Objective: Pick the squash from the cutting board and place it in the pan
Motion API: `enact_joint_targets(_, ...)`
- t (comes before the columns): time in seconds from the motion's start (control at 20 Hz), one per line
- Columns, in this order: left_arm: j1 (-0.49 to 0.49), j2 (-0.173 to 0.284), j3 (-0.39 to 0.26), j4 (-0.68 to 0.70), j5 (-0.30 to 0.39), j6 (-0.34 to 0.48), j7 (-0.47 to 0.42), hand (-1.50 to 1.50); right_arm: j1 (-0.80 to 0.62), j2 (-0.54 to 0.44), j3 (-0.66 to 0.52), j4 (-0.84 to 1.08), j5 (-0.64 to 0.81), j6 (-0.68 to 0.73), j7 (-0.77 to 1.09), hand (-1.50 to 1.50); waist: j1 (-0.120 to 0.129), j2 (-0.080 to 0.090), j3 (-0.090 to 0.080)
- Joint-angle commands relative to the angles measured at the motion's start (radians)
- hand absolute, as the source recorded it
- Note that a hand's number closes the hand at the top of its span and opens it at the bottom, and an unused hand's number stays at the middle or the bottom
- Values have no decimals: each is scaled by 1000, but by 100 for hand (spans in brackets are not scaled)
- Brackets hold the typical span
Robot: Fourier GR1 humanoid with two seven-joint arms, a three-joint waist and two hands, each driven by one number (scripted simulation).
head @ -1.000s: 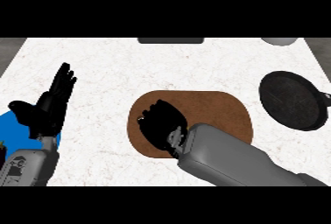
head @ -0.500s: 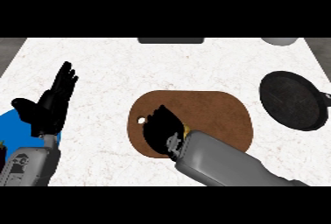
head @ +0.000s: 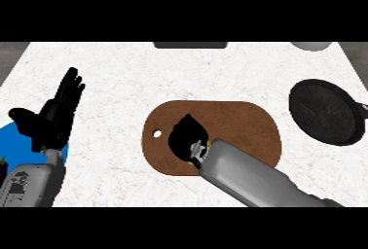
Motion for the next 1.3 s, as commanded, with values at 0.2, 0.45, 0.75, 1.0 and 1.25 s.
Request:
enact_joint_targets(0.2,11,-24,12,5,-14,-5,-23,0,-18,36,-7,102,24,27,-153,150,7,2,0)
enact_joint_targets(0.45,-4,-18,28,58,-22,-31,-52,0,11,-1,62,111,111,-81,-256,150,2,2,0)
enact_joint_targets(0.75,-2,-35,29,-17,-44,0,18,0,-3,25,-4,132,170,-92,-314,150,-1,0,0)
enact_joint_targets(1.0,87,-3,77,-11,-12,-19,-30,0,384,-13,-144,-165,101,-284,-85,150,-87,-22,3)
enact_joint_targets(1.25,106,27,113,-8,-1,-23,-17,0,565,-79,-276,-448,55,-479,-66,150,-128,-33,3)
